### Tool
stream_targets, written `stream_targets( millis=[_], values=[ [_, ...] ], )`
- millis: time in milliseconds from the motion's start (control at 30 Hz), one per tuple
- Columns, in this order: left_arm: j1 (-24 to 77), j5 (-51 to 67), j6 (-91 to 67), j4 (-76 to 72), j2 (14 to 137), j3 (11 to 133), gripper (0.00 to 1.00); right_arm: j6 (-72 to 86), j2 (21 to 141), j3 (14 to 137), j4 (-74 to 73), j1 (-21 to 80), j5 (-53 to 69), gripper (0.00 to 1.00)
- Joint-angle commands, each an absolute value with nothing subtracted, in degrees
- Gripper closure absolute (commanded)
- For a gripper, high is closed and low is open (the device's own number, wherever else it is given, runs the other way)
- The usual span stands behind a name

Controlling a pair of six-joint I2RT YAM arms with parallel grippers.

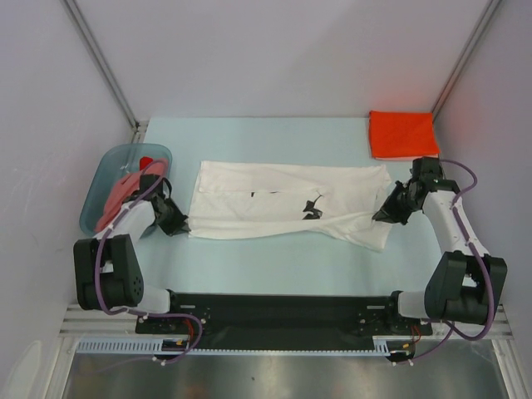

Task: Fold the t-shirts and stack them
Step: Fold the tshirt

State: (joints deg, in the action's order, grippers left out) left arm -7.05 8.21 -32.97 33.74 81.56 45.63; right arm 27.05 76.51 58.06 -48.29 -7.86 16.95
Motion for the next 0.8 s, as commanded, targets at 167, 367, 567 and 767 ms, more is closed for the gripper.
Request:
stream_targets(
  millis=[167, 367, 567, 767],
  values=[
    [-7.38, 9.05, -32.08, 33.04, 81.04, 50.09, 1.0, 24.61, 77.78, 58.19, -47.37, -8.09, 18.55, 1.0],
    [-7.38, 9.14, -31.91, 33.84, 81.3, 52.56, 1.0, 23.56, 78.31, 58.8, -47.73, -8.7, 17.84, 1.0],
    [-7.38, 10.9, -30.94, 32.44, 84.19, 55.98, 1.0, 22.41, 81.38, 60.81, -46.85, -10.37, 18.1, 1.0],
    [-7.38, 13.45, -30.59, 31.73, 90.96, 61.95, 0.99, 22.06, 87.0, 64.94, -45.35, -10.46, 18.9, 1.0]
  ],
)
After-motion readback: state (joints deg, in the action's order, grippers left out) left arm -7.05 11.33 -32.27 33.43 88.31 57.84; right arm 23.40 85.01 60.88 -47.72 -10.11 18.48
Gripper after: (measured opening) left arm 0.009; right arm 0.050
